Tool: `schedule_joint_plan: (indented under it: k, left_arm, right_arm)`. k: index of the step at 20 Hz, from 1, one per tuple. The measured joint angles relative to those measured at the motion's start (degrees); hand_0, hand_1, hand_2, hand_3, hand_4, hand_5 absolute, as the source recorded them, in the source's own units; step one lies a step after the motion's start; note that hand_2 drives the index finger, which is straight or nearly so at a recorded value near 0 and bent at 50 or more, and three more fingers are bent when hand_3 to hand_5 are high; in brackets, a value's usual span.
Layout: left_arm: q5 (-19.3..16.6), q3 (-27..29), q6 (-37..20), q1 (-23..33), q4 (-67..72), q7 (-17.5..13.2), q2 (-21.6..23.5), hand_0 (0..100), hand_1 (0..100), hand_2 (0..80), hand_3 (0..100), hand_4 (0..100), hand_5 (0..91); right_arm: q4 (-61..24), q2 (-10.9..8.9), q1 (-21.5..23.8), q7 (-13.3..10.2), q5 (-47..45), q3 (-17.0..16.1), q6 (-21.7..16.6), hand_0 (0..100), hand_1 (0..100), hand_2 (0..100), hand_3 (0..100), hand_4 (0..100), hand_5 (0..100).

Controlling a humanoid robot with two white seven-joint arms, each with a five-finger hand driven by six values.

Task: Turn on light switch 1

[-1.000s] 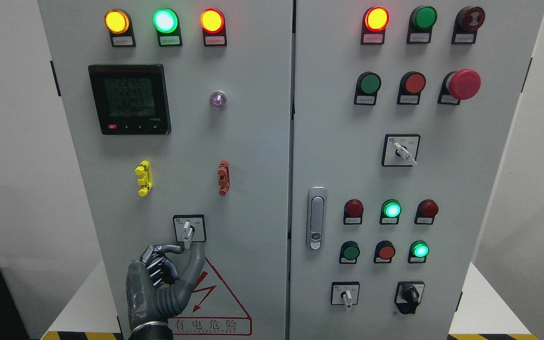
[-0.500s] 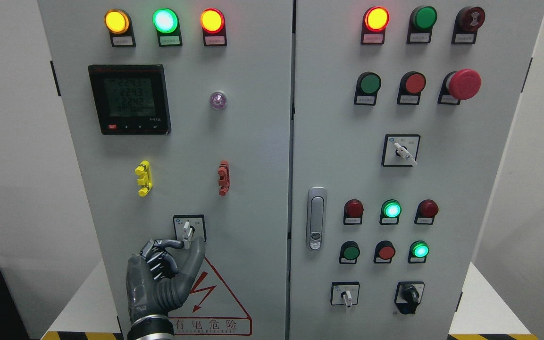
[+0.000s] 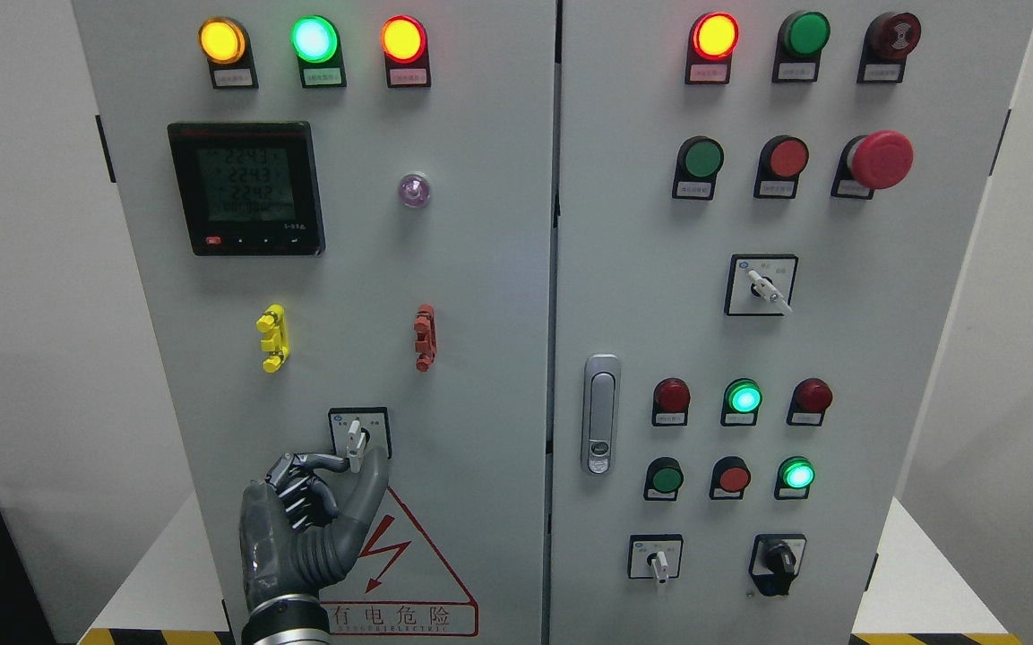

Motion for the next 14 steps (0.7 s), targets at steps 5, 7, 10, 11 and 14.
schedule_joint_plan:
  k: [5, 7, 10, 11, 14]
  left_arm:
    - [0.15, 0.08, 0.26, -0.35, 0.0, -0.17, -0.08, 3, 63, 59.2, 100, 100, 87.5]
    - [0.18, 0.11, 0.39, -0.51, 0.0, -0.18, -0.12, 3, 63, 59.1, 100, 100, 87.4]
    - [0.2, 0.16, 0.52, -0.79, -0.01, -0.19, -0.16, 4, 62, 59.2, 100, 100, 87.5]
    - [0.21, 0.18, 0.52, -0.88, -0.01, -0.19, -0.17, 4, 62, 59.2, 100, 100, 87.5]
    - [0.23, 0.22, 1.11, -1.14, -0.01, -0.2, -0.2, 5, 62, 59.5, 100, 100, 87.5]
  right_arm:
    - [0.0, 0.0, 0.0, -0.02, 0.0, 0.0, 0.0, 5, 0, 0, 0, 0, 0]
    - [0.0, 0.0, 0.0, -0.02, 0.0, 0.0, 0.0, 5, 0, 0, 0, 0, 0]
    - [0.0, 0.0, 0.0, -0.02, 0.0, 0.0, 0.0, 5, 0, 0, 0, 0, 0]
    - [0.0, 0.0, 0.0, -0.02, 0.0, 0.0, 0.0, 5, 0, 0, 0, 0, 0]
    - [0.0, 0.0, 0.0, -0.03, 0.0, 0.0, 0.0, 5, 0, 0, 0, 0, 0]
